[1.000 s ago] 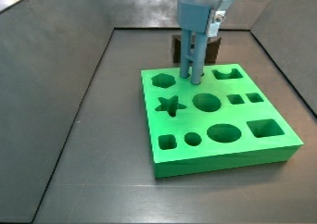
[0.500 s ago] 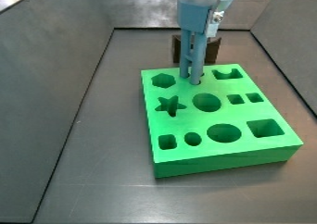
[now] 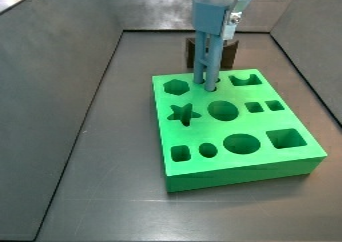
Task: Pick up the 3 prong object. Move up. Place the 3 prong object on the fixture. Regrasp the 3 prong object. Move to above the board. Insert the 3 prong object.
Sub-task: Insert the 3 prong object.
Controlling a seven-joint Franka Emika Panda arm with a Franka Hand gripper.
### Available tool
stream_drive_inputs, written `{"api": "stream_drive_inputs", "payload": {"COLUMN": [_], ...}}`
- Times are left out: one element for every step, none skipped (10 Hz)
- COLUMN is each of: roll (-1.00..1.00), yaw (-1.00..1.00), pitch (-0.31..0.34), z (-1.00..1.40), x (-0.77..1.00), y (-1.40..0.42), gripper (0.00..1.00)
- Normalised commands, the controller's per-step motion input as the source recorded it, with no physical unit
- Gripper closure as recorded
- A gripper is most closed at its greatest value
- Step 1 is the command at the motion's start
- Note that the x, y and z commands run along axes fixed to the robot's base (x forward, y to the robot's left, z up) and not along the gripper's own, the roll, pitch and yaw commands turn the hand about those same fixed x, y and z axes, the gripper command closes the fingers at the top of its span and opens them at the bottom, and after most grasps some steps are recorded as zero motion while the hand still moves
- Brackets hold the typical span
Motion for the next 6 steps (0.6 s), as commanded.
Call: {"api": "stream_drive_inputs", "payload": {"roll": [0.00, 0.00, 0.00, 0.00, 0.04, 0.04], "yaw": [0.00, -0.03, -0.09, -0.09, -0.07, -0.03], "pitch": [-0.090, -0.069, -0.061, 0.000, 0.000, 0.000], "z": [-0.14, -0.13, -0.13, -0.08, -0.08, -0.07], "x": [0.26, 0.31, 0.22, 0.00, -0.08, -0.11], "y": [-0.02, 0.00, 0.00, 0.00, 0.04, 0.05], "gripper": [1.00, 1.00, 1.00, 1.00, 1.00, 1.00]}}
